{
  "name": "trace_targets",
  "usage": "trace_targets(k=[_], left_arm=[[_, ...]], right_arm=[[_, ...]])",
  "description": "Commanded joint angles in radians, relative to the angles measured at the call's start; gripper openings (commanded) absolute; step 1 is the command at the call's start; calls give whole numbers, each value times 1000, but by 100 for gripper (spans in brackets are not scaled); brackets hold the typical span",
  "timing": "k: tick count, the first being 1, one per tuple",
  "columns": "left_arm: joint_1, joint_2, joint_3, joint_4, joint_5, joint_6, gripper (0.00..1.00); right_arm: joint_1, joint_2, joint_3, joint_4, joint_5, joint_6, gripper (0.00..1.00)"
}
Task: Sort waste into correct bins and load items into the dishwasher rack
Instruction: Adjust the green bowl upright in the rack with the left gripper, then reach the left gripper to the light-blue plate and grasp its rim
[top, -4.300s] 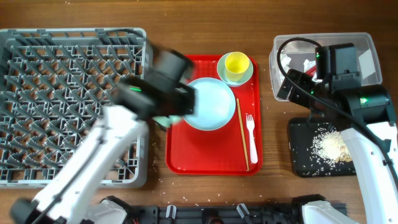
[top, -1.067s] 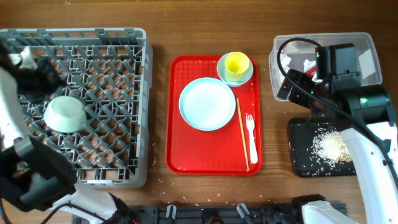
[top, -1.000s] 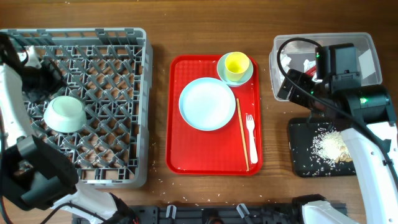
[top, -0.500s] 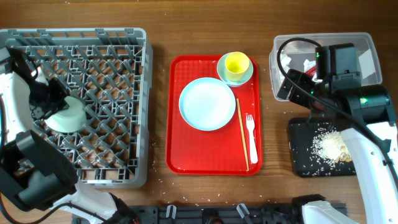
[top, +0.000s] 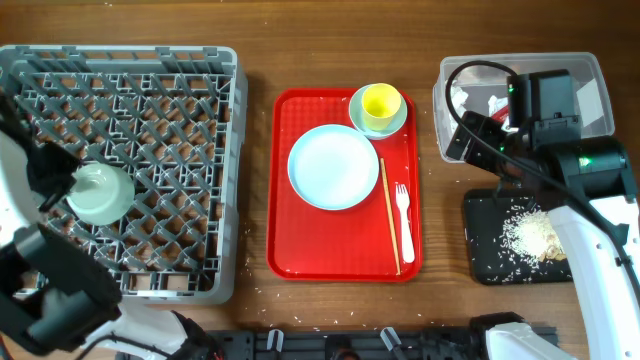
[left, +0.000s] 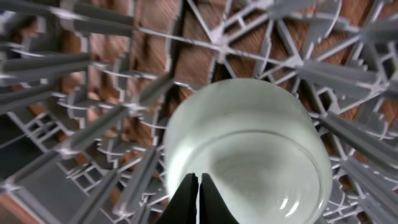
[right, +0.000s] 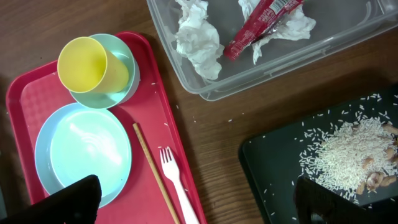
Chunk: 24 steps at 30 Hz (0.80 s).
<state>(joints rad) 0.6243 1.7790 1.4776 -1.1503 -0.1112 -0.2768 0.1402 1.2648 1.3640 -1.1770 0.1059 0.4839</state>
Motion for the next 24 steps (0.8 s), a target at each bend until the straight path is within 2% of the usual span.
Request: trace_targets(k=[1, 4, 6, 9, 11, 15, 17, 18, 19, 21, 24], left_arm=[[14, -91, -4, 23, 82, -23, 4], [13, -138, -4, 53, 270, -22, 4], [3, -179, -4, 82, 465, -18, 4], [-47, -225, -4, 110, 682, -8, 4], [-129, -251, -4, 115, 787, 71, 4], [-392, -257, -4, 122, 791, 164, 5], [-501, -253, -4, 138, 774, 180, 20], [-621, -245, -4, 163, 729, 180, 36], [-695, -238, -4, 179, 692, 180, 42], [-838, -218, -4, 206, 597, 180, 49], [-1025, -169, -4, 225, 412, 180, 52]], right_arm=[[-2, -3, 6, 3, 13, -13, 100], [-2, -3, 6, 3, 13, -12, 100], [-2, -3, 6, 3, 13, -13, 100], [-2, -3, 6, 3, 13, -12, 100], [-2, -3, 6, 3, 13, -13, 100], [-2, -3, 6, 3, 13, -12, 100], [-2, -3, 6, 3, 13, -12, 100], [-2, -3, 6, 3, 13, -12, 100], [-2, -3, 6, 3, 13, -12, 100], [-2, -3, 6, 3, 13, -13, 100], [-2, -3, 6, 3, 13, -13, 100]])
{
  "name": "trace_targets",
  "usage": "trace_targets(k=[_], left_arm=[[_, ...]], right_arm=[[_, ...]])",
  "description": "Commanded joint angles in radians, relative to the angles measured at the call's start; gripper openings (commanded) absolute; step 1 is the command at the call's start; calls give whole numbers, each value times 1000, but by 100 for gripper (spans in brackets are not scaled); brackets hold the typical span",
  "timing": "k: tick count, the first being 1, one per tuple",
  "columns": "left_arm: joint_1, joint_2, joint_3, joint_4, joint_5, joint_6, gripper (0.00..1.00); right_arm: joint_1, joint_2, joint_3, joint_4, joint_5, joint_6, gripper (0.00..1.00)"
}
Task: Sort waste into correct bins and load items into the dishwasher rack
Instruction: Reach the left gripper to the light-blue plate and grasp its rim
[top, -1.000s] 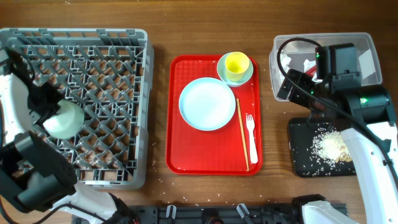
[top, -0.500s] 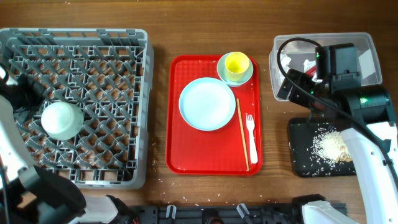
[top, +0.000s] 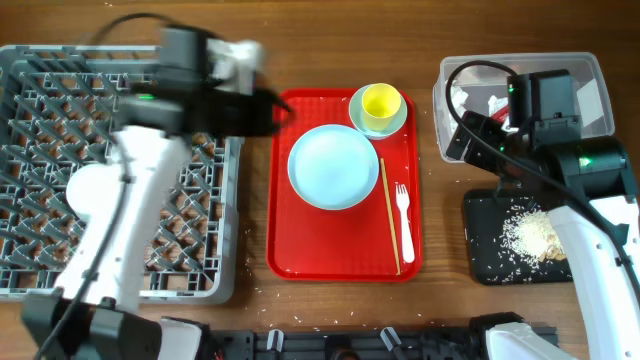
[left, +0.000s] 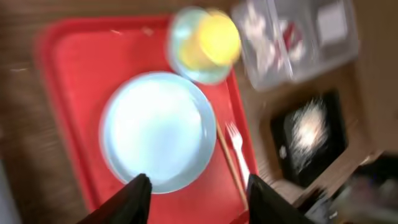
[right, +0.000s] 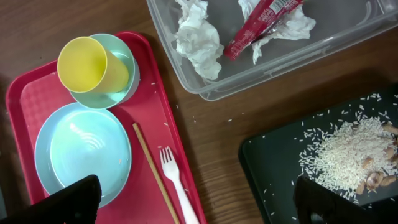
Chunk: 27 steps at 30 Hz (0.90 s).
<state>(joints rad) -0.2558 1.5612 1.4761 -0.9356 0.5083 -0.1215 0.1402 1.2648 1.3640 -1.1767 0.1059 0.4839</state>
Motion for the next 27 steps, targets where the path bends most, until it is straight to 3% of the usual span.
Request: trace_targets(k=[1, 3, 7, 19, 27], left_arm=[[-188, 67, -3, 13, -266, 24, 52], [-267, 111, -3, 16, -356, 24, 55], [-369, 211, -3, 31, -384, 24, 56], [-521, 442, -3, 85, -380, -5, 56], [-552, 489, -5, 109, -484, -5, 52]], right_arm=[[-2, -3, 6, 2, 13, -13, 100], [-2, -3, 6, 2, 13, -13, 100], [-2, -3, 6, 2, 13, -13, 100], [-2, -3, 6, 2, 13, -12, 100], [-2, -3, 6, 2, 13, -13, 100]])
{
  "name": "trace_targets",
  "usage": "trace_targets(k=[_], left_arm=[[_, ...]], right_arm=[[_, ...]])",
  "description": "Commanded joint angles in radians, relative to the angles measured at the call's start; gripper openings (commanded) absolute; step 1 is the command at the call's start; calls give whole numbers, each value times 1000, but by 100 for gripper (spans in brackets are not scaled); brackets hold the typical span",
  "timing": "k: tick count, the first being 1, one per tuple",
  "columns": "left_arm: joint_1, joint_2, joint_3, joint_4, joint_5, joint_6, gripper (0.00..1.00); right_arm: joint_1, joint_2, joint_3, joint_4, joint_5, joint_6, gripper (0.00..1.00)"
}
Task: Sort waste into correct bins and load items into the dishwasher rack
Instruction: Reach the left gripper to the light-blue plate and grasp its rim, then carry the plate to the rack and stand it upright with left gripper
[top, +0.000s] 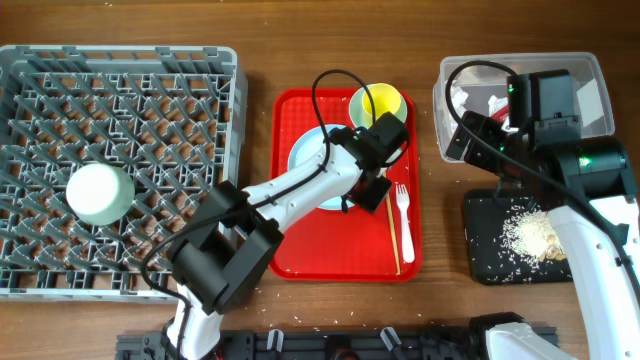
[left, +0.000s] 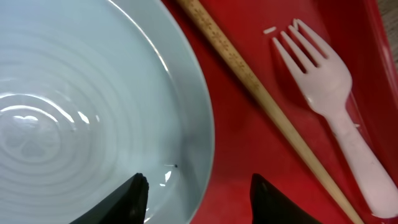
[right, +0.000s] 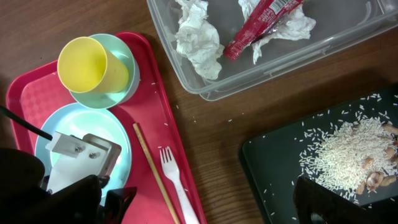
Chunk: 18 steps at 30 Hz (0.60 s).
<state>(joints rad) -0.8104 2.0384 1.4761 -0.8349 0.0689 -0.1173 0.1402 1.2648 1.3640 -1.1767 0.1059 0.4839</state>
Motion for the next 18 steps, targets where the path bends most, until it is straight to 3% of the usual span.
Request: trace_targets(k=[1, 18], left_arm=[[3, 12, -5, 10, -44, -10, 52], [3, 86, -6, 21, -33, -10, 46]], right_arm=[[-2, -3, 6, 2, 13, -12, 100], [-2, -3, 6, 2, 13, -12, 100]])
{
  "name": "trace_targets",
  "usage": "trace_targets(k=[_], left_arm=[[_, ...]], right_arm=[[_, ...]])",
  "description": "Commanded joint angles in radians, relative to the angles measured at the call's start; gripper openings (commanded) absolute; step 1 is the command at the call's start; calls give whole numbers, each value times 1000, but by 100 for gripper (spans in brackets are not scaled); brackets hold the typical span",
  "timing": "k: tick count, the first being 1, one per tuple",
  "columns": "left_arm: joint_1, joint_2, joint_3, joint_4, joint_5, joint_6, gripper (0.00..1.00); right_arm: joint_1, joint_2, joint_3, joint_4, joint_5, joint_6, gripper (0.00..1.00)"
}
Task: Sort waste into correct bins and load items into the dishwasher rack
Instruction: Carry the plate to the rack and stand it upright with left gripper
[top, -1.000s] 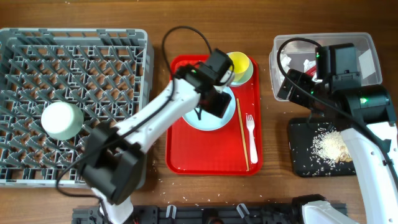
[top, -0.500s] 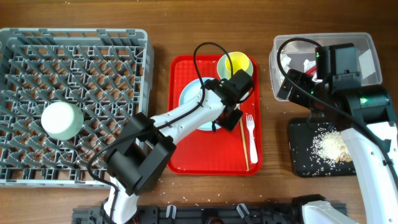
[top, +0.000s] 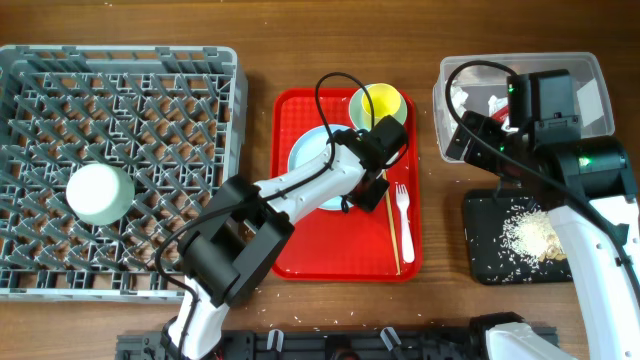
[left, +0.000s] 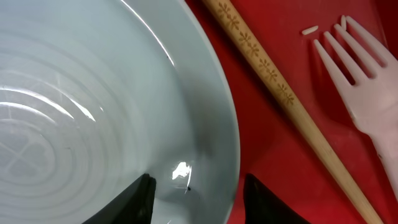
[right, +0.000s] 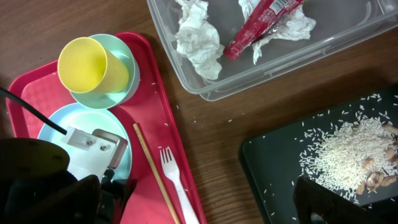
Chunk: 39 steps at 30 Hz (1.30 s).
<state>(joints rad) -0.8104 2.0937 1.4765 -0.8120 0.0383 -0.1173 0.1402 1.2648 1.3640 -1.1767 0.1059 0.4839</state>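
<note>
A light blue plate (top: 318, 166) lies on the red tray (top: 300, 250). My left gripper (top: 376, 176) is low over the plate's right edge. In the left wrist view it (left: 198, 194) stands open with the plate rim (left: 229, 118) between its fingers. A wooden chopstick (left: 280, 93) and a white fork (left: 367, 84) lie just right of it. A yellow cup (top: 381, 101) stands on a green saucer (top: 360, 118) at the tray's back. My right gripper (right: 199, 208) hangs open and high, holding nothing.
The grey dishwasher rack (top: 150, 75) on the left holds an upturned pale green bowl (top: 99, 192). A clear bin (right: 348, 43) at the back right holds crumpled tissues (right: 198, 38) and a red wrapper (right: 261, 25). A black tray (right: 273, 162) holds spilled rice (right: 348, 152).
My left gripper has sunk a little closer to the plate, so the rim now sits deeper between its open fingers. The right arm has not moved.
My left gripper was shut at the pale green bowl's rim in the rack. Then it was open above the tray's left side, with the bowl left in the rack. After that it was low at the plate's right rim, and now straddles it.
</note>
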Motion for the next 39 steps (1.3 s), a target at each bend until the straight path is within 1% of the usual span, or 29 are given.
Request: trace_targets(k=[1, 2, 3, 4, 5, 9, 13, 16, 21, 25, 27, 29, 31, 34, 39], left_arm=[[3, 31, -7, -3, -2, -10, 40], [3, 31, -7, -3, -2, -10, 30], [3, 31, -7, -3, -2, -15, 16], [3, 31, -7, -3, -2, -29, 8], [3, 31, -7, -4, -2, -47, 4], [3, 5, 0, -43, -2, -82, 4], [6, -72, 24, -98, 6, -116, 4], [15, -166, 27, -110, 18, -154, 4], [55, -330, 27, -135, 82, -157, 4], [135, -483, 27, -166, 142, -156, 4], [182, -547, 27, -178, 145, -149, 4], [232, -599, 27, -178, 144, -118, 4], [306, -658, 27, -161, 148, -55, 4], [401, -702, 27, -129, 180, -4, 4], [602, -691, 27, -66, 474, 163, 4]], right_arm=[[-2, -3, 6, 2, 13, -12, 99], [-2, -3, 6, 2, 13, -12, 100], [-2, -3, 6, 2, 13, -12, 100], [-2, -3, 6, 2, 13, -13, 100], [-2, -3, 6, 2, 13, -12, 100], [-2, -3, 6, 2, 13, -12, 100], [-2, -3, 6, 2, 13, -12, 100], [-2, -3, 6, 2, 13, -12, 100], [-2, -3, 6, 2, 13, -12, 100], [-2, -3, 6, 2, 13, -13, 100], [-2, -3, 6, 2, 13, -13, 100], [-2, -3, 6, 2, 13, -12, 100], [-2, -3, 6, 2, 13, -12, 100], [-2, -3, 6, 2, 13, -12, 100], [-2, -3, 6, 2, 13, -12, 100]])
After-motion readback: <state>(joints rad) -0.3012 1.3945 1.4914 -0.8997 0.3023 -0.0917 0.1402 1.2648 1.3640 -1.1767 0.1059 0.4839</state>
